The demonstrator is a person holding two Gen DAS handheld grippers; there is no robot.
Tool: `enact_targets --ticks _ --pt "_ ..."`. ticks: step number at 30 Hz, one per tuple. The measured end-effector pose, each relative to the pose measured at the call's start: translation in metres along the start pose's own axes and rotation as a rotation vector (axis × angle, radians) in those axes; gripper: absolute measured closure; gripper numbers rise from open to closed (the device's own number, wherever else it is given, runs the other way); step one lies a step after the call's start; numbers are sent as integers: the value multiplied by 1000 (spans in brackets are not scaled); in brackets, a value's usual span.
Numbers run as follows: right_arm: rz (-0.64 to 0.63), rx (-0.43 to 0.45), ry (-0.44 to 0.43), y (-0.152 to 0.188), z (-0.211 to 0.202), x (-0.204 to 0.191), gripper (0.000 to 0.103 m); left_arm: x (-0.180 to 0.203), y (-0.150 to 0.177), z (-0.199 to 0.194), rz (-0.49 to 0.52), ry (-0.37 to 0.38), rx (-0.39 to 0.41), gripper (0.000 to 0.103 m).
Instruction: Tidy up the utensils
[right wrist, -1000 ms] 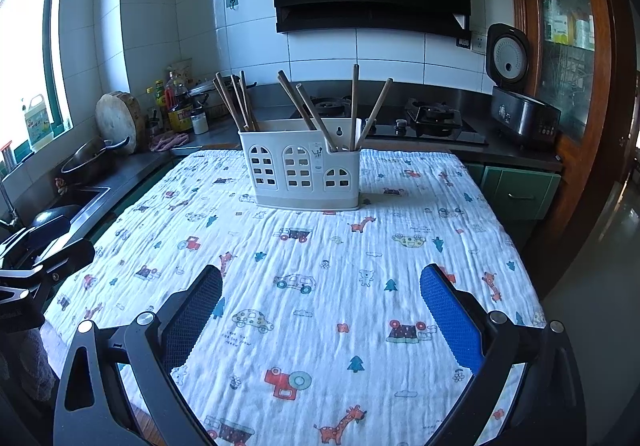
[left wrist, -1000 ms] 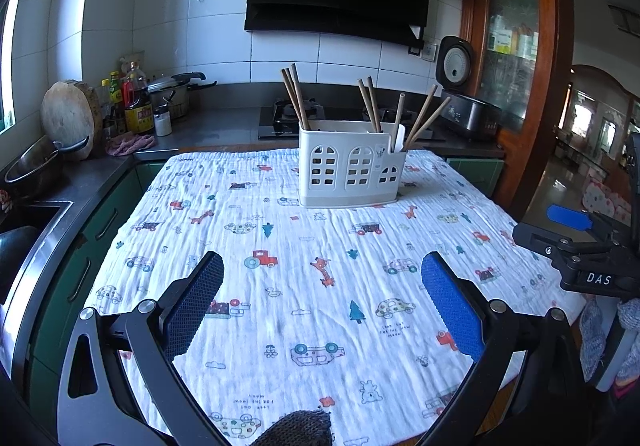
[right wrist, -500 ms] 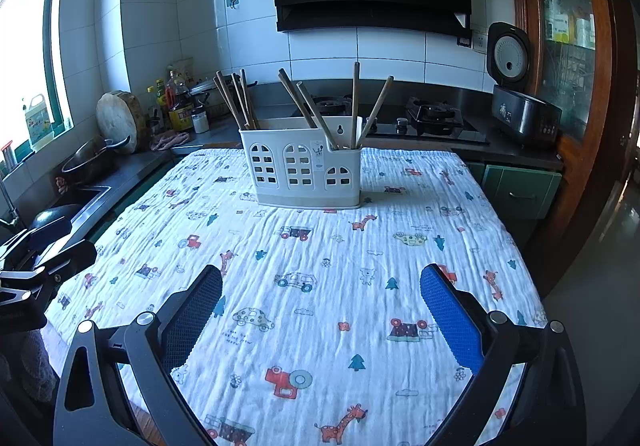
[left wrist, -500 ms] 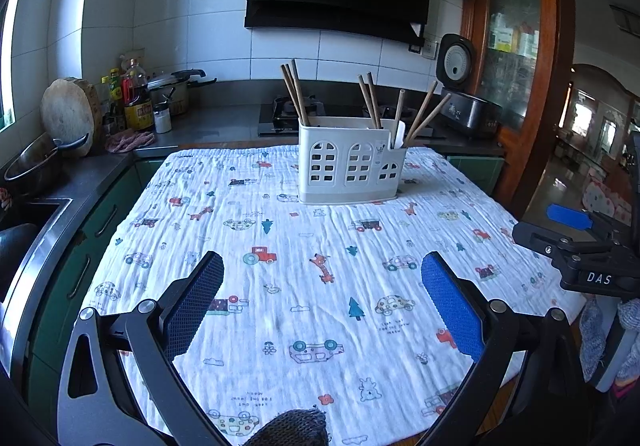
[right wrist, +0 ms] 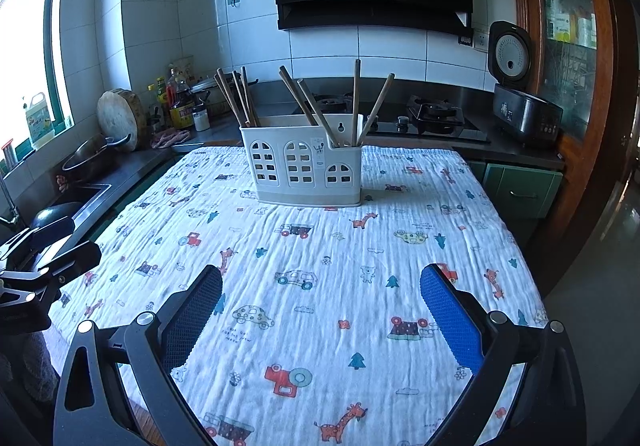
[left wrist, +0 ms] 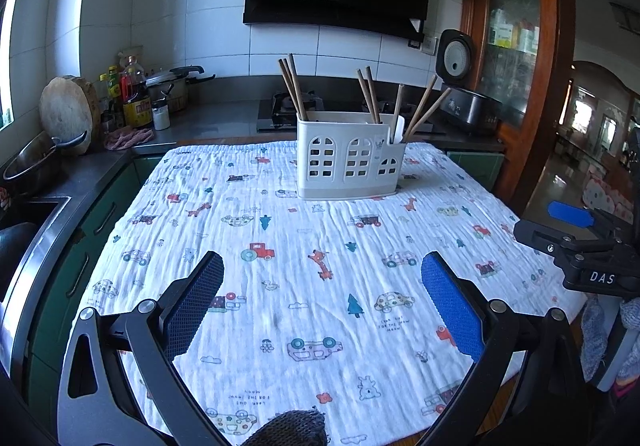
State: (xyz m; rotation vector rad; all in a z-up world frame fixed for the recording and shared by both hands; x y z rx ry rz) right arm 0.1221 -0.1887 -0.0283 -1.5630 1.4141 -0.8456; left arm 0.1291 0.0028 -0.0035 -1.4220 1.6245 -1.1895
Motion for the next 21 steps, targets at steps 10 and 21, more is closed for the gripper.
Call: enact_targets --ticks 10,21 --pt "-1 -4 -5 1 -1 -1 7 -1 0 0 0 1 0 5" --pt "0 -6 -6 2 0 -2 7 1 -2 -1 13 5 17 5"
Point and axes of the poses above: each gripper's, at about its wrist camera, not at the fingertips, and z roughly the way its jaws point, x to its right, y to its underside, the point moved 8 cm from there along z, roughly the way its jaws point, and after that the axes turned 10 degrees about x, right-handed, at the moved point
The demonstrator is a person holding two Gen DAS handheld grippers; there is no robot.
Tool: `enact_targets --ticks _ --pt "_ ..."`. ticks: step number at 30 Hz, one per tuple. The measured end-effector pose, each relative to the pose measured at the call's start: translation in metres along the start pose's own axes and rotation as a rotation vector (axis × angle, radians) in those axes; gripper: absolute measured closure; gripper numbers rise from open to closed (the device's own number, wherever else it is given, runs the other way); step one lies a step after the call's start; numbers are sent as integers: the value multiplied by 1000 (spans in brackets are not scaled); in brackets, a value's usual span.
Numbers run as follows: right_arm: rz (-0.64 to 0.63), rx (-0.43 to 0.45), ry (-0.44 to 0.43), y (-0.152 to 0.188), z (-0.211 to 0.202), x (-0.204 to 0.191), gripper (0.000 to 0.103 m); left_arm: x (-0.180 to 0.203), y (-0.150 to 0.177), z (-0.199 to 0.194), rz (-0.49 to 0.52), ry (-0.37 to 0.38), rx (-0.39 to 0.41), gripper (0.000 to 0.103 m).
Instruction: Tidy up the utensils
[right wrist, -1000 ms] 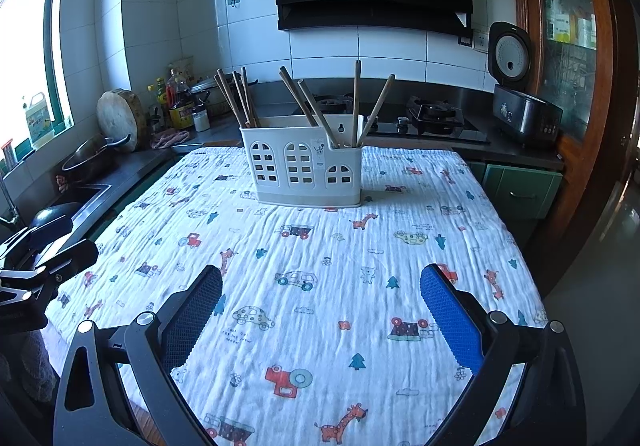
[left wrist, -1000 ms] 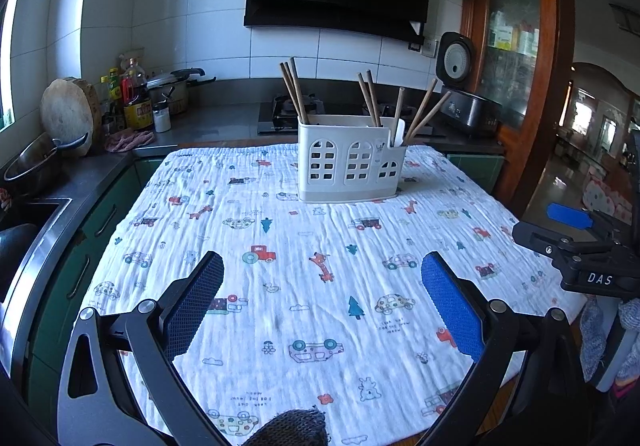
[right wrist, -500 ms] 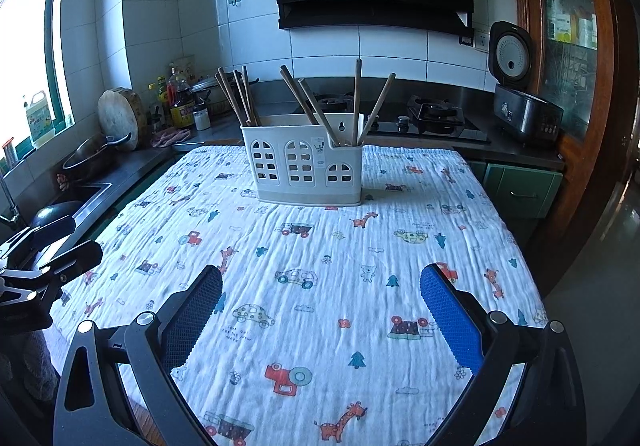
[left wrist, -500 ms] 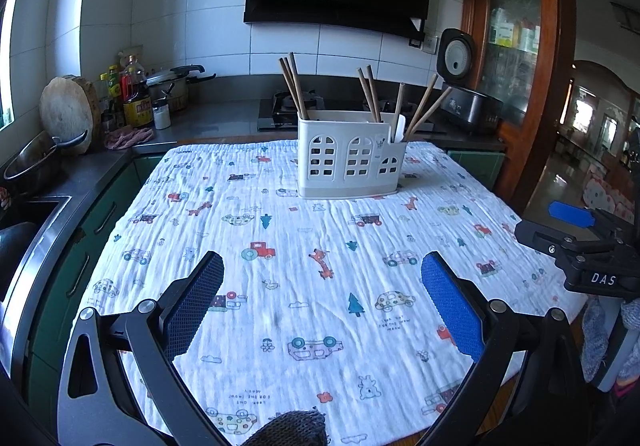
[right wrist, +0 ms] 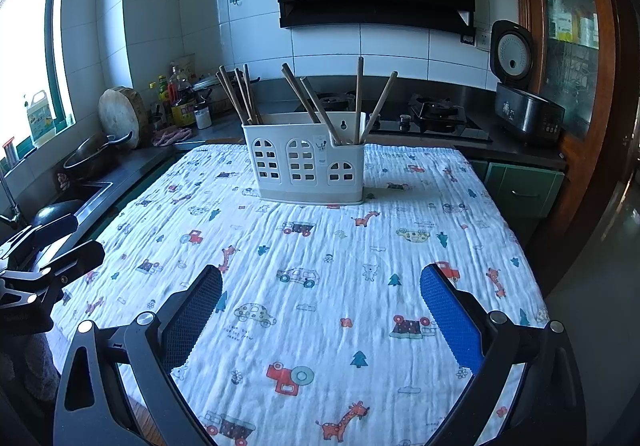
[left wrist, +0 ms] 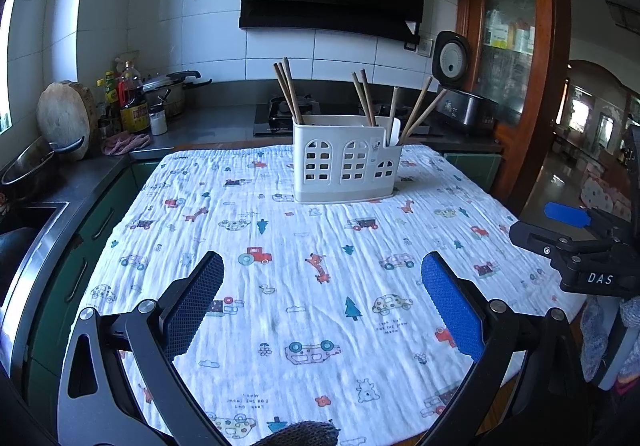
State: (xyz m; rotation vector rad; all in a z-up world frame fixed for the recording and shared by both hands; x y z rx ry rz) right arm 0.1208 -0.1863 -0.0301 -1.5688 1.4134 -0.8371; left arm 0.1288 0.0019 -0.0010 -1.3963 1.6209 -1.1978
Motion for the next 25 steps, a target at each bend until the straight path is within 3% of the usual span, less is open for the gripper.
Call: enact_targets --ticks 25 --pt "6 -1 -3 1 1 0 7 -6 1 2 -13 -23 -20 5"
Point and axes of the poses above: each gripper's, at about its wrist camera, not at the fingertips, and z roughly the way its jaws point, x to its right, y to its underside, the point moved 8 cm from there along z, roughly the way its jaws point, and after that the axes turned 10 degrees about x, right-handed, at the moved point
